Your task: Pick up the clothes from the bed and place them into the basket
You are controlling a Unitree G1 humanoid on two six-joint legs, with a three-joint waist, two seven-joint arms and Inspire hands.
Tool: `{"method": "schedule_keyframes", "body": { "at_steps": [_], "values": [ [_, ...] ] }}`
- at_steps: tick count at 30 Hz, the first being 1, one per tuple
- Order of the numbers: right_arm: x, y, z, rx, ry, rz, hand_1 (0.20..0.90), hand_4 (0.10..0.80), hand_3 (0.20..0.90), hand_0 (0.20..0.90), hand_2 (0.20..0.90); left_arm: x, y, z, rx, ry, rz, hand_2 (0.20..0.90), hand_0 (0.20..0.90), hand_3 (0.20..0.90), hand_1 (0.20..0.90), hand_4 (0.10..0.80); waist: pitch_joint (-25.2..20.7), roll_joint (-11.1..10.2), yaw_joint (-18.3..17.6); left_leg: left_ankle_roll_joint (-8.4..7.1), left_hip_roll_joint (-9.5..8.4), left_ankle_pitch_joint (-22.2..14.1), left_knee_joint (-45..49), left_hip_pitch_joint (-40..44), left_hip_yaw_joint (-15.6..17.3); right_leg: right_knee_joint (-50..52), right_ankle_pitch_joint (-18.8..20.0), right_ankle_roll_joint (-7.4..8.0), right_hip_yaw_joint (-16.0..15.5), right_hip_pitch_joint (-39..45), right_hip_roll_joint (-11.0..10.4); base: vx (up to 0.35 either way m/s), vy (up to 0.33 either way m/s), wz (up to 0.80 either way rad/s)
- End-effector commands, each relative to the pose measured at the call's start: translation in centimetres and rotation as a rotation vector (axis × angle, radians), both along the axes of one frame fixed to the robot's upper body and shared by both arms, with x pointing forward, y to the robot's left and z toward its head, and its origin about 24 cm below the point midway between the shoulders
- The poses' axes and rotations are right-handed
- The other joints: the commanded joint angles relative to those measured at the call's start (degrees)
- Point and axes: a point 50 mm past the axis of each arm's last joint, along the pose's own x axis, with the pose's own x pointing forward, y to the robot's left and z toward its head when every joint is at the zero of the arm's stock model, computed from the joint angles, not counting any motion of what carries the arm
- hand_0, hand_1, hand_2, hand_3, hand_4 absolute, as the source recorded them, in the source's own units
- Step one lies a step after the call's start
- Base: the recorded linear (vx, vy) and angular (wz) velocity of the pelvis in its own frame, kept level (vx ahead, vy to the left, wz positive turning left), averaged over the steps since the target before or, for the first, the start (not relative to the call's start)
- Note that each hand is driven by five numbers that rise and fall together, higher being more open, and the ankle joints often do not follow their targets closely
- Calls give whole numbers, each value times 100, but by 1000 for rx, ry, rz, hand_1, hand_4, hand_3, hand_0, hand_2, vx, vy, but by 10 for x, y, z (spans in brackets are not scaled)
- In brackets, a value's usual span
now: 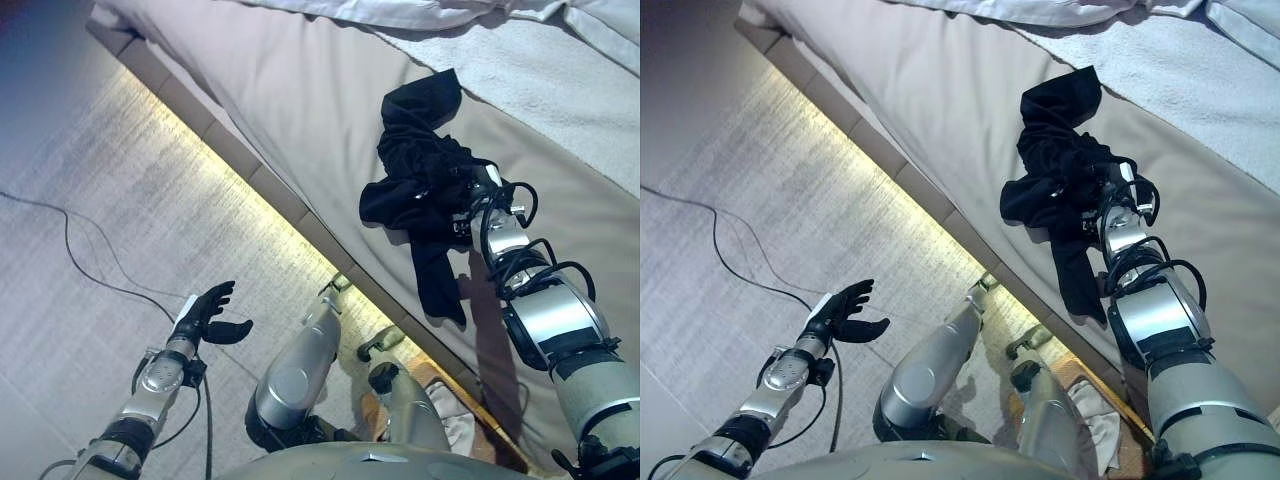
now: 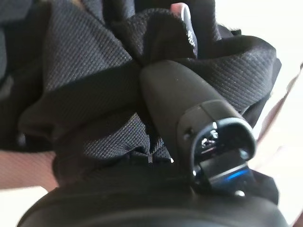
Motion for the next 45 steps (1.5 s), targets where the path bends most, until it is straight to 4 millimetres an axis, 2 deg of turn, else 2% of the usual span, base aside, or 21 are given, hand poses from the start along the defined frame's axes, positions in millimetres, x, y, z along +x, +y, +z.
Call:
{"method": "schedule_keyframes", "body": {
  "at_steps": [1,10,15,20,25,26,29,33,35,37,38,39,40,41,43,44,45],
  "values": [
    [-6,-9,6,41,-155,-22,300,100,200,300,300,-19,14,-6,66,41,-7,900,900,900,900,800,-570,-354,-213,461,4,416,-149,184,161,-1101,465,50,-188,1277,291,68,72,42],
    [-25,-7,-2,175,-324,-52,300,100,200,300,300,-52,-4,-32,41,153,17,900,900,900,900,800,-1485,-475,-735,496,146,499,-968,1201,407,-1547,634,137,149,1809,279,73,74,-5],
    [-37,-3,18,247,-519,-84,300,100,200,300,300,-68,-18,-44,26,209,2,900,900,900,900,800,-1954,-441,-1204,536,206,468,-1280,1668,676,-1837,833,193,444,1962,249,58,76,-13],
    [-52,-2,34,252,-663,-54,300,100,200,300,300,-74,-23,-49,16,231,12,900,900,900,900,800,-2107,-370,-1576,597,236,339,-1355,1929,935,-1919,902,212,706,1965,231,-23,59,-24],
    [-83,-7,53,233,-845,-35,300,100,200,300,300,-77,-27,-51,20,251,-2,900,900,900,900,800,-2230,-325,-2029,727,258,165,-1377,2184,1256,-1776,893,252,1022,1880,168,-39,82,-31],
    [-92,-10,62,215,-902,-32,300,100,200,300,300,-76,-28,-51,19,257,-18,900,900,900,900,800,-2250,-295,-2215,769,253,112,-1371,2256,1360,-1698,932,282,1120,1819,123,-39,125,-41],
    [-104,-15,69,195,-960,-39,300,100,200,300,300,-73,-30,-51,26,265,-55,900,900,900,900,800,-2269,-262,-2368,834,236,31,-1360,2335,1493,-1632,963,329,1259,1756,76,-36,100,-47],
    [-122,-22,81,168,-1049,-55,300,100,200,300,300,-64,-30,-48,47,268,-106,900,900,900,900,800,-2244,-242,-2669,908,187,-91,-1364,2433,1728,-1621,1286,558,1396,1582,-170,-57,51,-47],
    [-132,-25,87,161,-1092,-68,300,100,200,300,300,-59,-26,-45,65,254,-117,900,900,900,900,800,-2199,-242,-2791,924,176,-168,-1380,2465,1913,-1460,1607,708,1279,1312,-376,-144,23,-69],
    [-131,-22,88,181,-1107,-50,300,100,200,300,300,-57,-20,-42,72,245,-78,900,900,900,900,800,-2156,-211,-2683,901,238,-165,-1390,2492,2326,-973,1788,796,551,1138,-561,-176,41,-85],
    [-130,-20,90,181,-1118,-49,300,100,200,300,300,-55,-18,-41,75,236,-64,900,900,900,900,800,-2137,-184,-2638,898,275,-139,-1390,2478,2441,-826,1790,785,349,1119,-599,-298,12,-130],
    [-128,-14,96,186,-1145,-59,300,100,200,300,300,-49,-17,-38,83,217,-61,900,900,900,900,800,-2101,-112,-2533,934,365,-77,-1364,2397,2603,-467,1710,700,140,1120,-672,-263,-11,-129],
    [-128,-14,97,184,-1150,-69,300,100,200,300,300,-48,-18,-38,87,215,-72,900,900,900,900,800,-2094,-104,-2511,944,374,-75,-1357,2383,2626,-402,1681,689,131,1106,-688,-356,4,-135],
    [-129,-11,103,177,-1175,-64,300,100,200,300,300,-42,-17,-35,90,200,-66,900,900,900,900,800,-2079,-52,-2443,1011,419,-4,-1302,2252,2758,-40,1463,575,60,1182,-631,-261,14,-107],
    [-130,-8,109,167,-1203,-60,300,100,200,300,300,-40,-18,-35,85,194,-55,900,900,900,900,800,-2100,-62,-2307,1026,448,24,-1244,2131,3038,69,1265,542,-210,1485,-693,-239,-8,-93],
    [-130,-7,109,168,-1206,-55,300,100,200,300,300,-40,-18,-36,83,193,-48,900,900,900,900,800,-2093,-72,-2286,1025,448,22,-1234,2130,3086,47,1251,546,-230,1531,-707,-199,-71,-68],
    [-129,-3,114,171,-1226,-39,300,100,200,300,300,-40,-19,-37,81,194,-37,900,900,900,900,800,-2120,-127,-2193,1027,458,48,-1185,2043,3316,-122,1193,569,-414,1802,-752,-154,-80,-86]
  ]
}}
